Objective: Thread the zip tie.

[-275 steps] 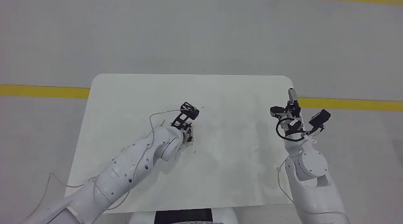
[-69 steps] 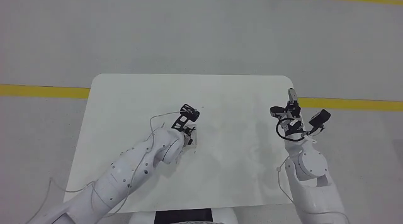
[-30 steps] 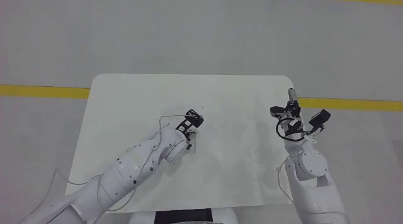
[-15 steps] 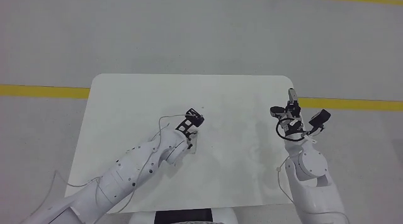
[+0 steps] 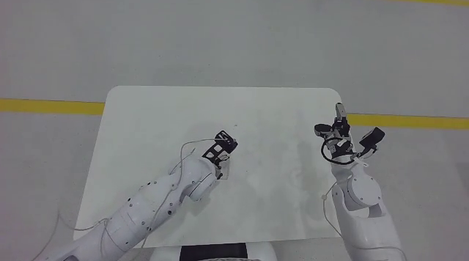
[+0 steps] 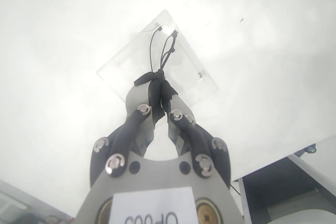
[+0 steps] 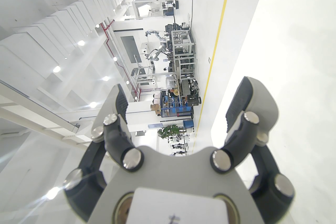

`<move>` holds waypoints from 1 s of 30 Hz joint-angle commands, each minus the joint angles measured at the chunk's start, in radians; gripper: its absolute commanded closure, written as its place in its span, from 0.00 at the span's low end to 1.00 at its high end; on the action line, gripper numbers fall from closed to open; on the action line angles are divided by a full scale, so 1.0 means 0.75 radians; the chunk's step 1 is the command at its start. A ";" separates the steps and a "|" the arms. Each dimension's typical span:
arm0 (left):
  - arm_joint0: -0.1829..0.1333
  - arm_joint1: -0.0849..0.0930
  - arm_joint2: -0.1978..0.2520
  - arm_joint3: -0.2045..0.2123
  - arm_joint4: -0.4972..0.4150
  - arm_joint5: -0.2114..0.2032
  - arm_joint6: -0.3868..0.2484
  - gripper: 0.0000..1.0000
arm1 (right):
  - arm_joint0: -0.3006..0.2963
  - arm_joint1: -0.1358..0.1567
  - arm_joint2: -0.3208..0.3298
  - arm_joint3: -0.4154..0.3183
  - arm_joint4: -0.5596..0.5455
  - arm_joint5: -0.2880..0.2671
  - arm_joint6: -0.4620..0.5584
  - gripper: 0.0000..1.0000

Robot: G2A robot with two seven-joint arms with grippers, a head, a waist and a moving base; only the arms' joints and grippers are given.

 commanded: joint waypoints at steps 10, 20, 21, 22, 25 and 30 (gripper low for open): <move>0.039 0.015 -0.030 -0.073 0.010 -0.015 -0.011 1.00 | 0.000 0.000 0.000 0.000 0.000 0.000 0.000 0.00; 0.056 0.022 -0.041 -0.107 0.030 -0.012 -0.008 1.00 | 0.000 0.000 0.000 0.000 0.000 0.000 0.000 0.00; 0.058 0.022 -0.043 -0.111 0.030 -0.013 -0.003 1.00 | 0.000 0.000 0.000 0.000 0.000 0.000 0.000 0.00; 0.062 0.024 -0.046 -0.115 0.030 -0.016 0.006 1.00 | 0.000 0.000 0.000 0.000 0.000 0.000 0.000 0.00; 0.067 0.026 -0.051 -0.120 0.024 -0.035 0.034 1.00 | 0.000 0.000 0.000 0.000 0.000 0.000 0.000 0.00; 0.054 0.023 -0.046 -0.075 0.003 -0.072 0.096 1.00 | 0.000 0.000 0.000 0.000 0.000 0.000 0.000 0.00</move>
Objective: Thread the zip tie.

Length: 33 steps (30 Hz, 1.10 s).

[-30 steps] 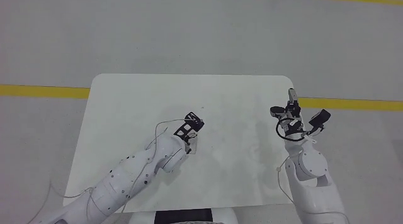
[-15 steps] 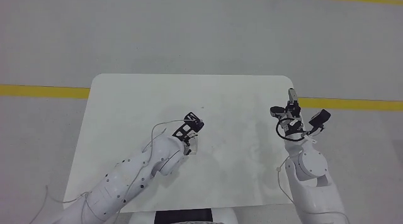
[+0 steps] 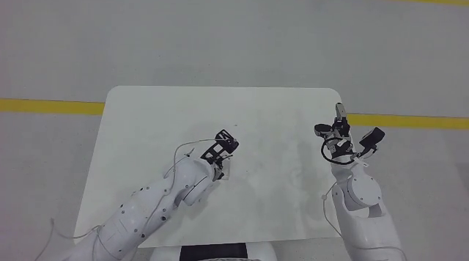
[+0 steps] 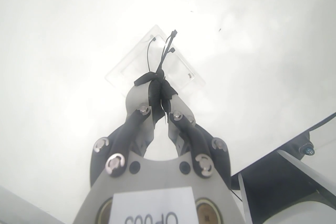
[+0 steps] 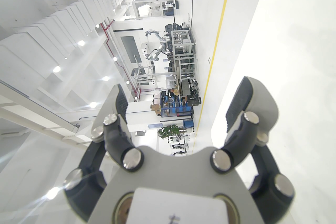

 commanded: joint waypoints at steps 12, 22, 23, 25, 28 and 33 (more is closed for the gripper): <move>-0.061 -0.015 0.022 0.118 -0.099 -0.074 0.090 1.00 | 0.000 0.000 0.000 0.000 0.000 0.000 0.000 0.00; -0.098 -0.027 0.049 0.189 -0.132 -0.066 0.088 0.71 | 0.000 0.000 0.000 0.000 0.000 0.000 0.000 0.00; -0.101 -0.028 0.051 0.193 -0.133 -0.065 0.089 0.64 | 0.000 0.000 0.000 0.000 0.000 0.000 0.000 0.00; -0.105 -0.029 0.055 0.198 -0.136 -0.063 0.090 0.59 | 0.000 0.000 0.000 0.000 0.000 0.000 0.000 0.00; -0.108 -0.030 0.057 0.200 -0.137 -0.058 0.089 0.55 | 0.000 0.000 0.000 0.000 0.000 0.000 0.000 0.00; -0.099 -0.024 0.047 0.181 -0.135 -0.052 0.097 0.58 | 0.000 0.000 0.000 0.000 0.000 0.000 0.000 0.00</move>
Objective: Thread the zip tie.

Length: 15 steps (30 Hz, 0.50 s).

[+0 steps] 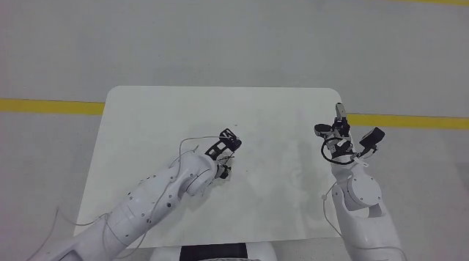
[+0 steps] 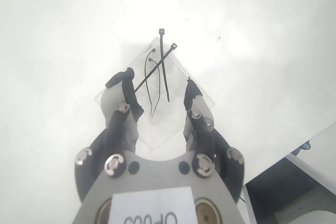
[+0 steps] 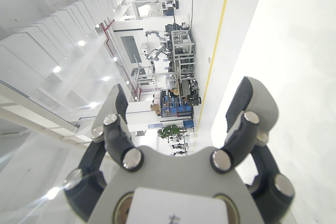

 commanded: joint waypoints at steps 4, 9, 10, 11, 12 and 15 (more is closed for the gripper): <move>0.003 0.003 -0.004 -0.003 -0.003 -0.002 0.010 0.63 | 0.000 0.000 0.000 0.000 0.000 0.000 0.000 0.00; 0.003 0.003 0.001 -0.003 -0.005 0.002 0.021 0.74 | 0.000 0.000 0.000 0.000 0.000 0.000 0.000 0.00; 0.005 0.003 0.001 -0.004 -0.005 0.004 0.022 0.76 | 0.000 0.000 0.000 0.000 0.000 0.000 0.000 0.00; 0.004 0.004 -0.001 -0.003 0.003 0.011 0.018 0.77 | 0.000 0.000 0.000 0.000 0.000 0.000 0.000 0.00; 0.005 0.004 0.001 -0.007 0.018 0.025 0.012 0.80 | 0.000 0.000 0.000 0.000 0.000 0.000 0.000 0.00; 0.022 0.004 0.007 -0.029 0.035 0.078 0.007 0.82 | 0.000 0.000 0.000 0.000 0.000 0.000 0.000 0.00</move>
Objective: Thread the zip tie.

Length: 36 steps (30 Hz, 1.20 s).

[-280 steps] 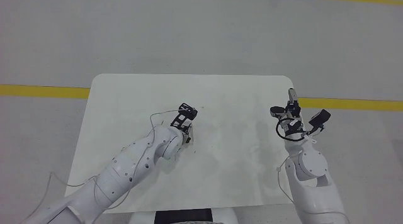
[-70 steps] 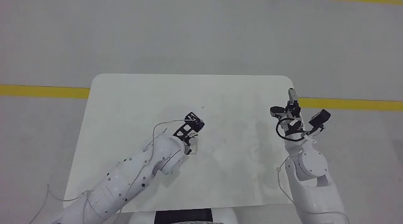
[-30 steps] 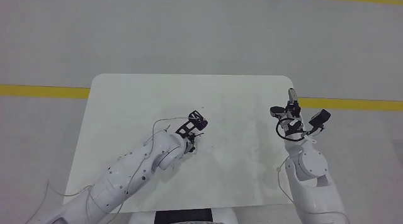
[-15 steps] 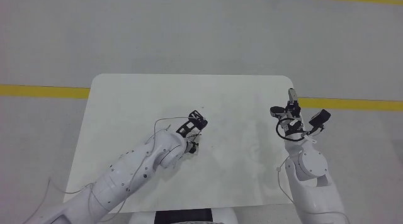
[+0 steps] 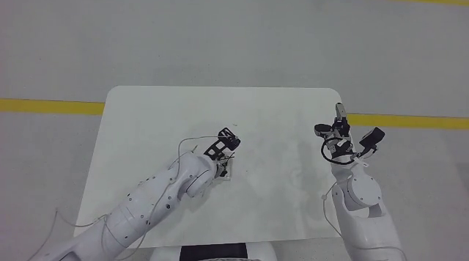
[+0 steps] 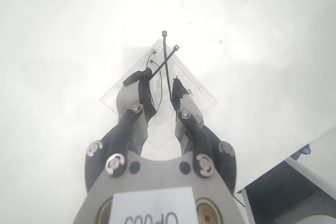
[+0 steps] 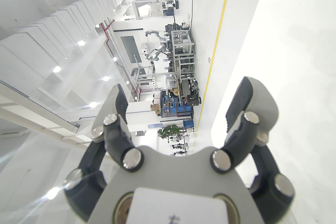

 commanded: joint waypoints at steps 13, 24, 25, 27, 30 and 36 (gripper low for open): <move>0.008 0.000 -0.006 0.024 -0.069 -0.031 0.049 0.87 | 0.000 0.000 0.000 0.000 0.000 0.000 0.000 0.00; -0.024 -0.004 -0.001 0.072 -0.106 -0.049 0.059 0.89 | 0.000 0.000 0.000 0.000 0.000 0.000 0.000 0.00; -0.027 -0.005 0.002 0.077 -0.108 -0.050 0.061 0.89 | 0.000 0.000 0.000 0.000 0.000 0.000 0.000 0.00; -0.033 -0.007 0.008 0.085 -0.111 -0.050 0.063 0.89 | 0.000 0.000 0.000 0.000 0.000 0.000 0.000 0.00; -0.042 -0.010 0.016 0.094 -0.118 -0.051 0.066 0.89 | 0.000 0.000 0.000 0.000 0.000 0.000 0.000 0.00; -0.053 -0.014 0.029 0.106 -0.121 -0.048 0.070 0.89 | 0.000 0.000 0.000 0.000 0.000 0.000 0.000 0.00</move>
